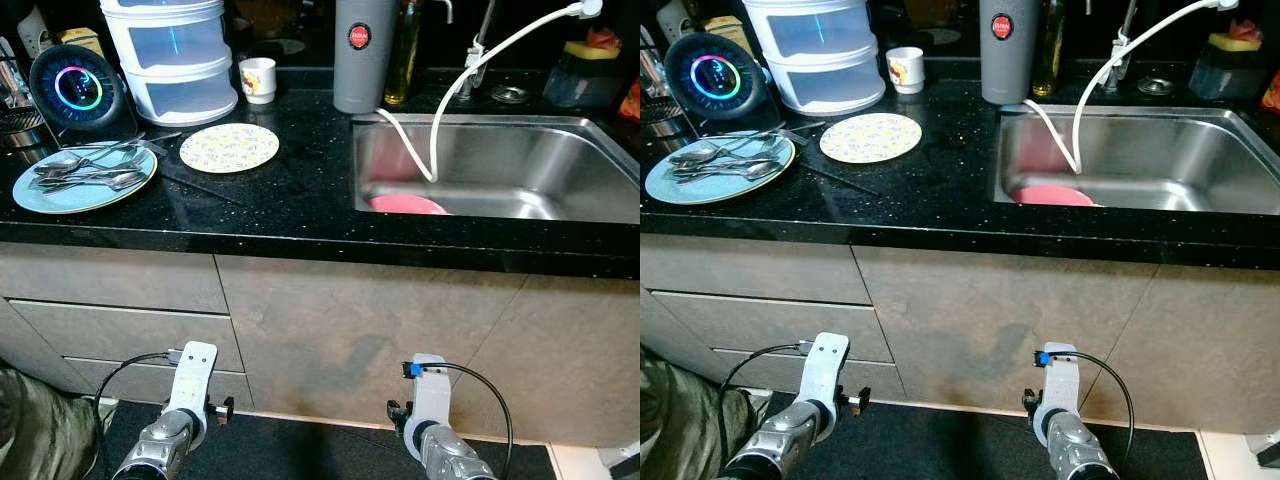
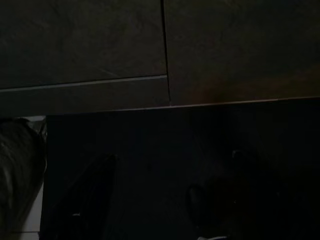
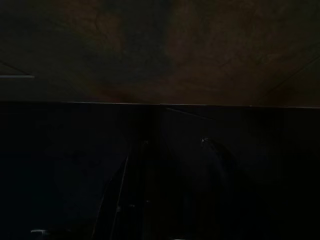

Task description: Kitchen organization

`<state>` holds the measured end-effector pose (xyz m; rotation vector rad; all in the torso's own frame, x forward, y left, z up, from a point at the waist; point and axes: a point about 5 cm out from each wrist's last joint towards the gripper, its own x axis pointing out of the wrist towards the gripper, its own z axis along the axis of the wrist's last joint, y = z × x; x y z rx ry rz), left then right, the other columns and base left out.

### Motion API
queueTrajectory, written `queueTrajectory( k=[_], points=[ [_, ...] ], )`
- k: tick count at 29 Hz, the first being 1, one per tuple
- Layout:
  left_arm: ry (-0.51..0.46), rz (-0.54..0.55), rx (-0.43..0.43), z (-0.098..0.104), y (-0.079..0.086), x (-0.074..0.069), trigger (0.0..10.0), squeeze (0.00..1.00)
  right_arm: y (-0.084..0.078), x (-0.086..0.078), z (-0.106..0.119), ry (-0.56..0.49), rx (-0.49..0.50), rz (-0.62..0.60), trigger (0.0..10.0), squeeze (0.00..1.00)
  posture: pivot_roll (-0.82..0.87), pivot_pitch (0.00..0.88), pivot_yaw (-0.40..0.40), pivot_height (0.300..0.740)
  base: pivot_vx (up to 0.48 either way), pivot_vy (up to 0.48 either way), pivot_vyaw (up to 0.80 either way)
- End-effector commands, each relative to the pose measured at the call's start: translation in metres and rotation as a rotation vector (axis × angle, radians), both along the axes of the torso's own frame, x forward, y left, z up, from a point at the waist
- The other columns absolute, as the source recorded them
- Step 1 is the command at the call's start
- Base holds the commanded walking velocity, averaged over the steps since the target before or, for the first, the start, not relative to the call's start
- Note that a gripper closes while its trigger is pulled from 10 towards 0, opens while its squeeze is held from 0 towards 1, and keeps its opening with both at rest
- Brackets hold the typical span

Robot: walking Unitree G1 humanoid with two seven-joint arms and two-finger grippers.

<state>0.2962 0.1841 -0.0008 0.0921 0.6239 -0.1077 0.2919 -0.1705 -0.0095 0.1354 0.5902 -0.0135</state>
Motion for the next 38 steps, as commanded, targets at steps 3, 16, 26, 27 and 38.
queueTrajectory(
  k=[3, 16, 26, 27, 38],
  points=[
    [0.023, -0.008, -0.006, -0.0074, -0.006, -0.0062, 10.0, 0.0, -0.0045, -0.0057, -0.0054, 0.031, 0.002, -0.031, 10.0, 0.0, 0.01, 0.14, 0.05, 0.74, 0.0, 0.0, -0.8],
    [0.001, 0.004, 0.004, -0.0054, -0.001, -0.0058, 10.0, 0.0, -0.0021, -0.0008, -0.0015, 0.029, -0.011, 0.002, 10.0, 0.0, 0.01, 0.145, 0.025, 0.74, 0.0, 0.0, -0.74],
    [-0.012, 0.069, -0.028, -0.0062, 0.0001, -0.0076, 10.0, 0.0, -0.001, 0.0002, -0.0007, 0.03, -0.024, 0.03, 10.0, 0.0, 0.01, 0.148, 0.017, 0.74, 0.0, -0.288, 0.0],
    [-0.015, 0.075, -0.036, -0.0061, -0.0002, -0.0075, 10.0, 0.0, -0.001, 0.0001, -0.0008, 0.03, -0.024, 0.03, 10.0, 0.0, 0.01, 0.148, 0.017, 0.74, 0.0, 0.0, 0.0],
    [-0.022, 0.104, -0.059, -0.0042, -0.0001, -0.0062, 10.0, 0.0, -0.0021, 0.0024, 0.0016, 0.024, -0.037, 0.048, 10.0, 0.0, 0.01, 0.149, -0.007, 0.74, 0.0, 0.0, 0.0]
  ],
)
